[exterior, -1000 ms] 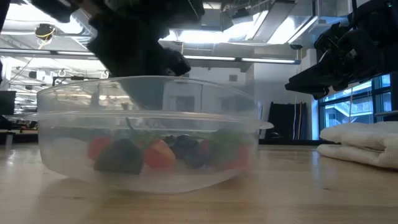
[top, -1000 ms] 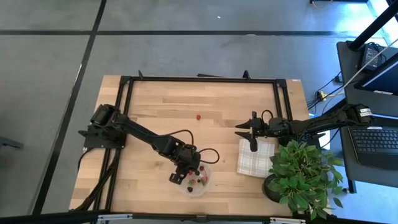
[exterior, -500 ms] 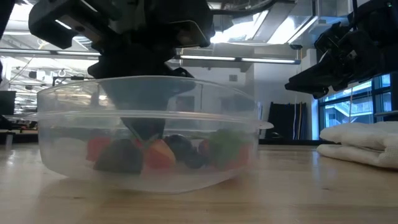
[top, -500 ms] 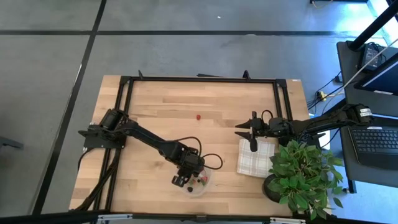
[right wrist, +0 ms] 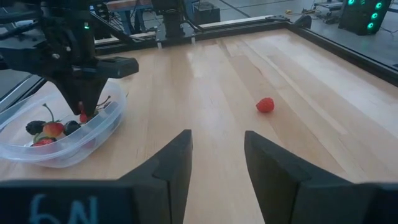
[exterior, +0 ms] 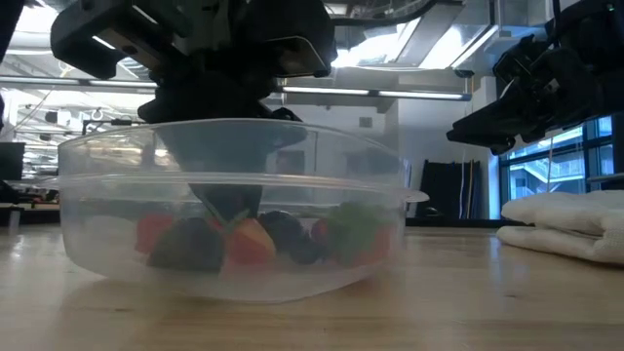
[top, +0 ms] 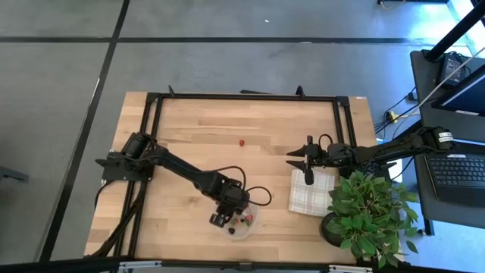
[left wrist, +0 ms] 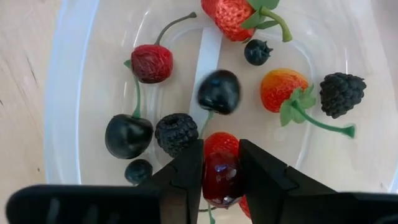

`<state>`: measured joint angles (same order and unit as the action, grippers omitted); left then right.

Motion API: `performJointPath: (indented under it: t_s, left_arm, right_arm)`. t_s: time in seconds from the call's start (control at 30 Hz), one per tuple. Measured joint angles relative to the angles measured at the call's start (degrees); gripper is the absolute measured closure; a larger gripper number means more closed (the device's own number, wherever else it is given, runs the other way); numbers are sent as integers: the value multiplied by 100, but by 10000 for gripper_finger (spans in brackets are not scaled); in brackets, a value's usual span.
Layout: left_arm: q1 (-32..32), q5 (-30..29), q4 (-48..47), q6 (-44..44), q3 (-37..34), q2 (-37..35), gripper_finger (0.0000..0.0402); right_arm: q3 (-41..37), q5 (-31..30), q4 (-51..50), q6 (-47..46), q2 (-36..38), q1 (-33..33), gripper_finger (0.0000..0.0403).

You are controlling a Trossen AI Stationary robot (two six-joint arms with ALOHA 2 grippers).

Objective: Pick and placing Produce into tupperware
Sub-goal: Put the dark red cherry in the bottom transparent bin, then put the raspberry in the bottom transparent bin

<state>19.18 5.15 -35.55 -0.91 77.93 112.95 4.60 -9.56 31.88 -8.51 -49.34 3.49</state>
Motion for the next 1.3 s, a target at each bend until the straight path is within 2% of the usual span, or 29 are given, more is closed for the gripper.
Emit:
performJointPath:
  t_s: [0.33,0.6,0.73,0.93,1.3]
  left_arm:
    - [-4,2,0,0,-2,0,301]
    - [-4,6,0,-2,-2,0,242]
    - [-13,7,-46,-2,-9,-38,227]
    - [-160,29,-256,75,-9,-460,226]
    - [-793,-9,64,930,-4,-1330,225]
  right_arm:
    - [0,0,-2,0,0,0,253]
    - [0,0,-4,1,0,0,253]
    - [0,0,-4,1,0,0,253]
    - [0,0,-7,0,0,0,253]
    - [0,0,-9,10,0,1,253]
